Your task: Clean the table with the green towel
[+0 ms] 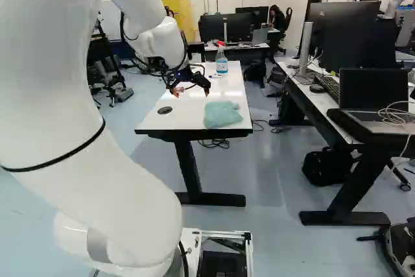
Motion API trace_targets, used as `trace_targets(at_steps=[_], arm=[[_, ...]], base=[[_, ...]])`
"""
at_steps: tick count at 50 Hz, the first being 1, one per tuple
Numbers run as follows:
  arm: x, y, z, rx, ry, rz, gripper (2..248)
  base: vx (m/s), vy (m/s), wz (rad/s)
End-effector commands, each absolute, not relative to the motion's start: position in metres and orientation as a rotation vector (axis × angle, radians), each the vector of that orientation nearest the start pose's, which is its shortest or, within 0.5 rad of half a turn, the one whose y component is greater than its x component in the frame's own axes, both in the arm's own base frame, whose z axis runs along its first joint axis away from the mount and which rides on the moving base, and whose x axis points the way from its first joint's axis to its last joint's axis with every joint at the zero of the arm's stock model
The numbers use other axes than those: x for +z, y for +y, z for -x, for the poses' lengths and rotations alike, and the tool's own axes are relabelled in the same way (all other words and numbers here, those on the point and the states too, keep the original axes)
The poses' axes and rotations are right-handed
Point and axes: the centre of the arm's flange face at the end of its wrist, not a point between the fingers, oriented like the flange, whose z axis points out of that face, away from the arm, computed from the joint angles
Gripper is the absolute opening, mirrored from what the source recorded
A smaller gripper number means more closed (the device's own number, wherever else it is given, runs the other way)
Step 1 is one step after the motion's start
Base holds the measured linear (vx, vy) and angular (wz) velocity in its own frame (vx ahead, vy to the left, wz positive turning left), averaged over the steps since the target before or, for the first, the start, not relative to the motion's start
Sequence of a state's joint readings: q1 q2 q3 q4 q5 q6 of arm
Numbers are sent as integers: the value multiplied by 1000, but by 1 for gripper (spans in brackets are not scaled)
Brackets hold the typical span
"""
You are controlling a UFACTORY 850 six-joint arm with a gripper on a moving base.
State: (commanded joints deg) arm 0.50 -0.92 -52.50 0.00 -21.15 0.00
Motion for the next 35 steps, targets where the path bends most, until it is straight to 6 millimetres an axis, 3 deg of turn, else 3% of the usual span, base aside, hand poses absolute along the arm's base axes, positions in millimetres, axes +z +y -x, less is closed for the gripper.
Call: trace_targets(at_steps=[35], arm=[[520,5,-472,-875,-17,3014,247]], base=[[0,0,0]])
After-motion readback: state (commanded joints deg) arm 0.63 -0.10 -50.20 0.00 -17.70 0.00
